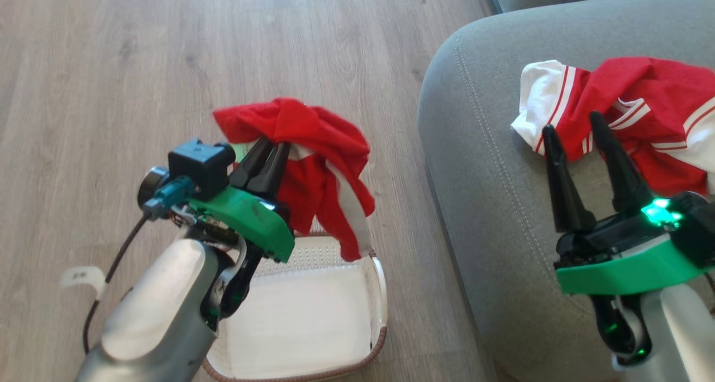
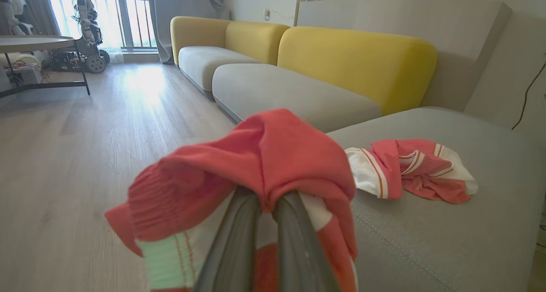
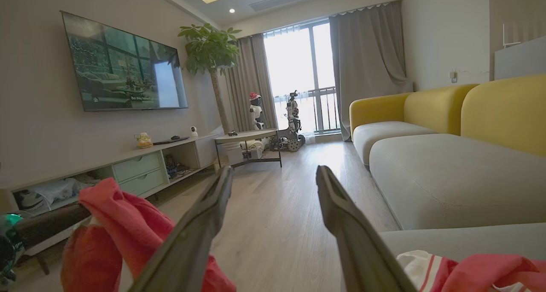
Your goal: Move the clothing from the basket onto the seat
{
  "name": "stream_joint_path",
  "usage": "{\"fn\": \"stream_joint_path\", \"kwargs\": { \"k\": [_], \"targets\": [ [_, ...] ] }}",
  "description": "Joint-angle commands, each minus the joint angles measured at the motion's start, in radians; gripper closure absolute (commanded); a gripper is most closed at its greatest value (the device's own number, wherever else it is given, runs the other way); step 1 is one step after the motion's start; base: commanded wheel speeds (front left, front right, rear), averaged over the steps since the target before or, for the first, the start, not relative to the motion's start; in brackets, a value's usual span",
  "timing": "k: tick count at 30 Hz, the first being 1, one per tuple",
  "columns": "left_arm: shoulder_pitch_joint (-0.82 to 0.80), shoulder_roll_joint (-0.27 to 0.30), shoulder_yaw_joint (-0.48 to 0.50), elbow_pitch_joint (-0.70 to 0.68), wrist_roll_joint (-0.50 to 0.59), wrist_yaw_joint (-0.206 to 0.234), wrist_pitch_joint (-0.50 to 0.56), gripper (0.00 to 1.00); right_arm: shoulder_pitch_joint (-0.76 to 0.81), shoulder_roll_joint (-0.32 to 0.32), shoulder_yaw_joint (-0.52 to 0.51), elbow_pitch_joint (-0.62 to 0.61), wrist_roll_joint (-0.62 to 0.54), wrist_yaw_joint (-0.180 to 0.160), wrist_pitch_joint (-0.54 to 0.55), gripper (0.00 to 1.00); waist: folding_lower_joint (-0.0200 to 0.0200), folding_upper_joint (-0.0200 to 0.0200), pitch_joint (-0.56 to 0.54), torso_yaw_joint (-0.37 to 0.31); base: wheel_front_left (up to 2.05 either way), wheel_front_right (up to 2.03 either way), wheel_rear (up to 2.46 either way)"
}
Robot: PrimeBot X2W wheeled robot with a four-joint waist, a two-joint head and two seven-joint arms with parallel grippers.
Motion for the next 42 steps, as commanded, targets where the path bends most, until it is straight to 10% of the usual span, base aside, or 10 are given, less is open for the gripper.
{"fn": "stream_joint_path", "kwargs": {
  "k": [1, 21, 42],
  "targets": [
    [-0.043, 0.035, 0.054, -0.065, -0.002, 0.015, 0.010, 1.00, 0.000, -0.011, 0.026, -0.037, 0.005, 0.000, -0.006, 0.00, 0.0001, -0.0001, -0.003, 0.002, 0.00, 0.00, 0.00],
    [-0.080, 0.058, 0.052, -0.174, -0.022, 0.026, 0.088, 1.00, -0.058, -0.052, 0.287, 0.020, 0.014, 0.000, -0.006, 0.00, 0.0001, -0.0001, -0.017, 0.011, 0.00, 0.00, 0.00],
    [-0.176, -0.001, -0.025, -0.076, -0.026, -0.055, 0.083, 1.00, -0.399, 0.031, 0.619, 0.426, 0.162, 0.000, -0.002, 0.00, 0.0001, -0.0001, -0.030, 0.095, 0.00, 0.00, 0.00]
  ]
}}
